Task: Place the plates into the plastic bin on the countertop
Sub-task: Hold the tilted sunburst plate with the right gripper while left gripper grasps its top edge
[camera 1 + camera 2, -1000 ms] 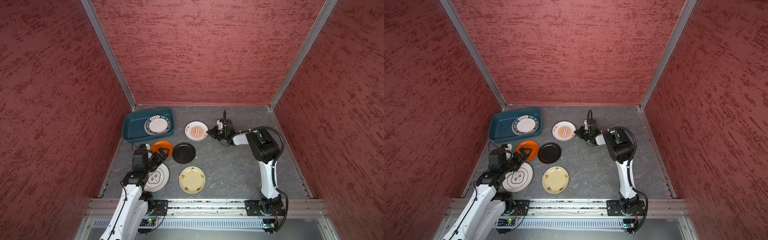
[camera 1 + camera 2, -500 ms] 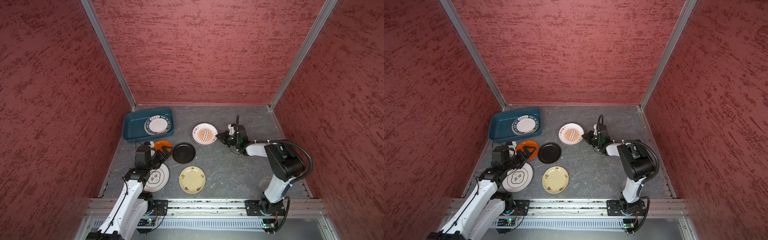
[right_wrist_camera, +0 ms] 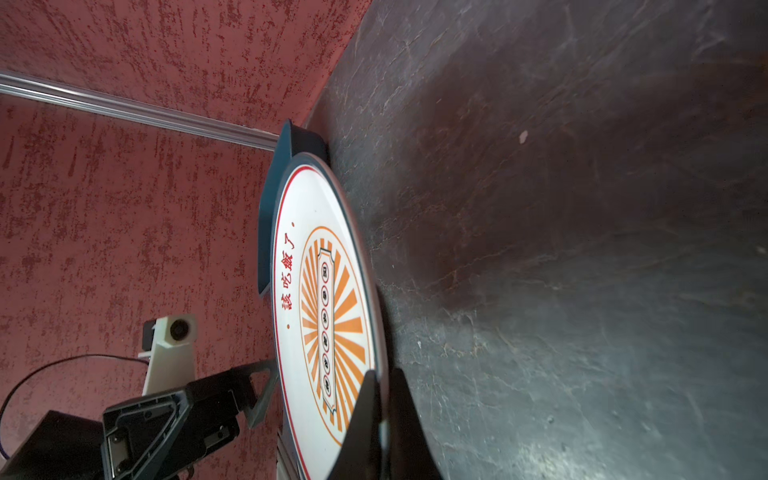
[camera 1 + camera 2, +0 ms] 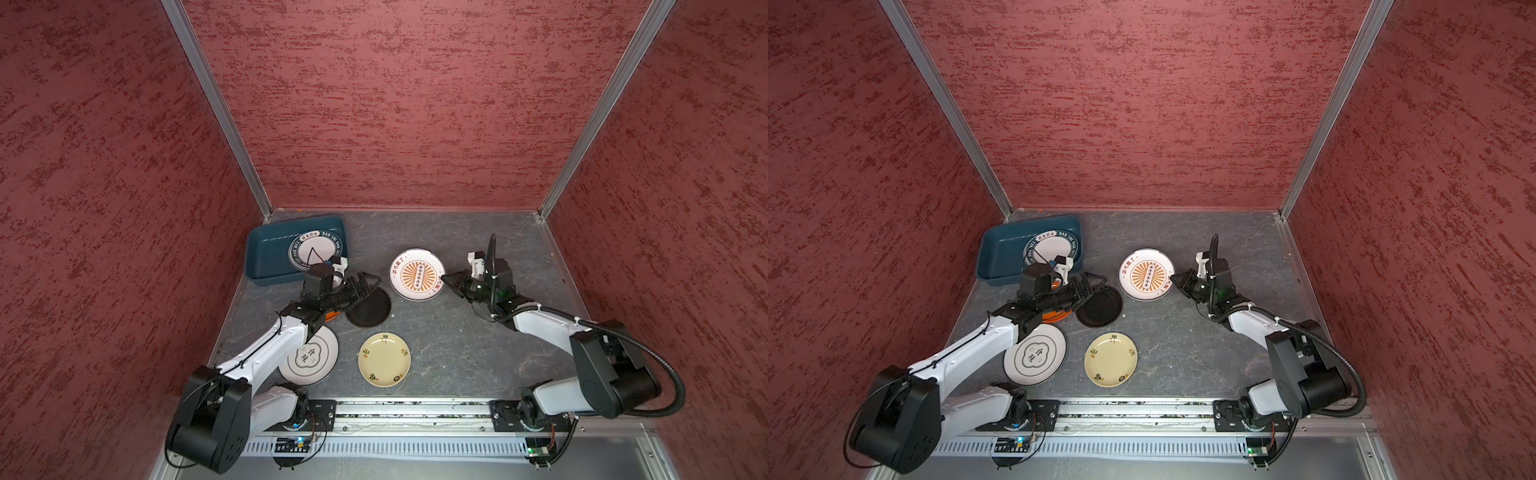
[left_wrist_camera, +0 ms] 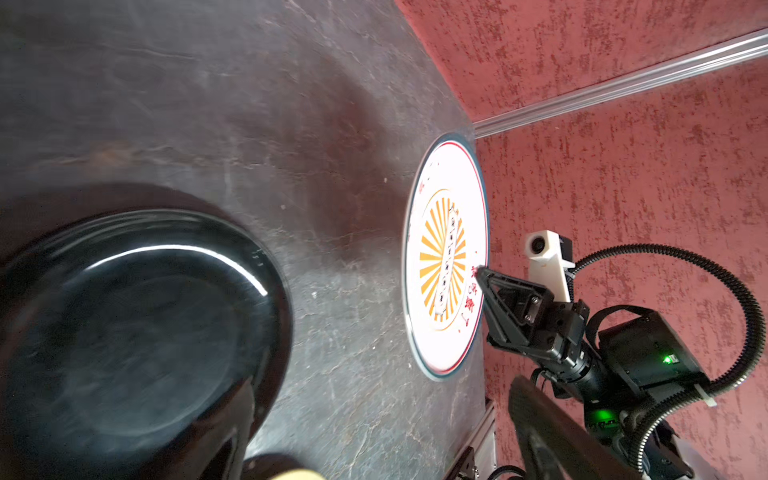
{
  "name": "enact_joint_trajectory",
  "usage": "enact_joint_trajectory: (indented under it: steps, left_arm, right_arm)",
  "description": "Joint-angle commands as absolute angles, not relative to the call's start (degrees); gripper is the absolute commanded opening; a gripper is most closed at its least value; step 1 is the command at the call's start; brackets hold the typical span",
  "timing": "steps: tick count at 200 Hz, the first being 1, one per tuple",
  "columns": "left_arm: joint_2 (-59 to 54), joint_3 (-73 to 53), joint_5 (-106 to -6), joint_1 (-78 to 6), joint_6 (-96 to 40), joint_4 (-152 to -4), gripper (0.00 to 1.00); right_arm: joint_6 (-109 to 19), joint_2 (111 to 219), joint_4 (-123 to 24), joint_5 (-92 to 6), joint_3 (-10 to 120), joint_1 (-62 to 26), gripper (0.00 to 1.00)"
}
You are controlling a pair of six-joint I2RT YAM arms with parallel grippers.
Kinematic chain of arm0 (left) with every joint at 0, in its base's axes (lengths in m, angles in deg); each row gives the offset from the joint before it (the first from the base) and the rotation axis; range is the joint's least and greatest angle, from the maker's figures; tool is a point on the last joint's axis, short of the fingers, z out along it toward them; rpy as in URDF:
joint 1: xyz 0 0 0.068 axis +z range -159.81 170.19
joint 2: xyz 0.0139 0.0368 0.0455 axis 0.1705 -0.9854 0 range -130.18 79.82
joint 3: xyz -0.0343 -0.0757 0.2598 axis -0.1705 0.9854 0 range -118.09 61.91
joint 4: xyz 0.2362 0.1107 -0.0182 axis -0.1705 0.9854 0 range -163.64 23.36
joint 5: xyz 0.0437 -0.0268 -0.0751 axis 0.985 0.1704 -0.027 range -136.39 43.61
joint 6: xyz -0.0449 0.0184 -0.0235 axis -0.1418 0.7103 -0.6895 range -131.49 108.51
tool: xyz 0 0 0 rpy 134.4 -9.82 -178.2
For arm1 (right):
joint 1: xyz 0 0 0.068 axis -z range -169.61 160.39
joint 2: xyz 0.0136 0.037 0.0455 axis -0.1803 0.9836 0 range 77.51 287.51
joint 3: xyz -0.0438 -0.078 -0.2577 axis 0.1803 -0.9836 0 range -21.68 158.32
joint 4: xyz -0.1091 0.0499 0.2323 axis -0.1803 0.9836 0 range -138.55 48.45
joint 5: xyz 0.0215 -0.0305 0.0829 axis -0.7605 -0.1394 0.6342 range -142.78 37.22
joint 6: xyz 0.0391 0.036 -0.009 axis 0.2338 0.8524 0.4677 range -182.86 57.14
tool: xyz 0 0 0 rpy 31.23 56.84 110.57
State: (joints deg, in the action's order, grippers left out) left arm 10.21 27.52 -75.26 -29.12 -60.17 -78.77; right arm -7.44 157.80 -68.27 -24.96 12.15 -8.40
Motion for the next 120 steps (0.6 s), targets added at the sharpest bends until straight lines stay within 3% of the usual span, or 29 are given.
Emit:
enact_joint_trajectory:
  steps: [1, 65, 120]
  left_arm:
    - [6.0, 25.2, -77.4, -31.1, -61.4, -86.6, 0.84]
    - [-2.8, 18.4, -76.5, -36.4, -59.1, -83.8, 0.44]
    - [-5.0, 15.6, -75.3, -38.1, -57.9, -79.0, 0.43]
  right_arm:
    - [-8.4, 154.0, -68.0, -24.8, 9.7, -8.2, 0.0]
    - [-9.0, 145.1, -67.2, -28.3, 3.4, -8.2, 0.0]
    - [-9.2, 143.9, -67.4, -27.6, 3.1, -8.1, 0.0]
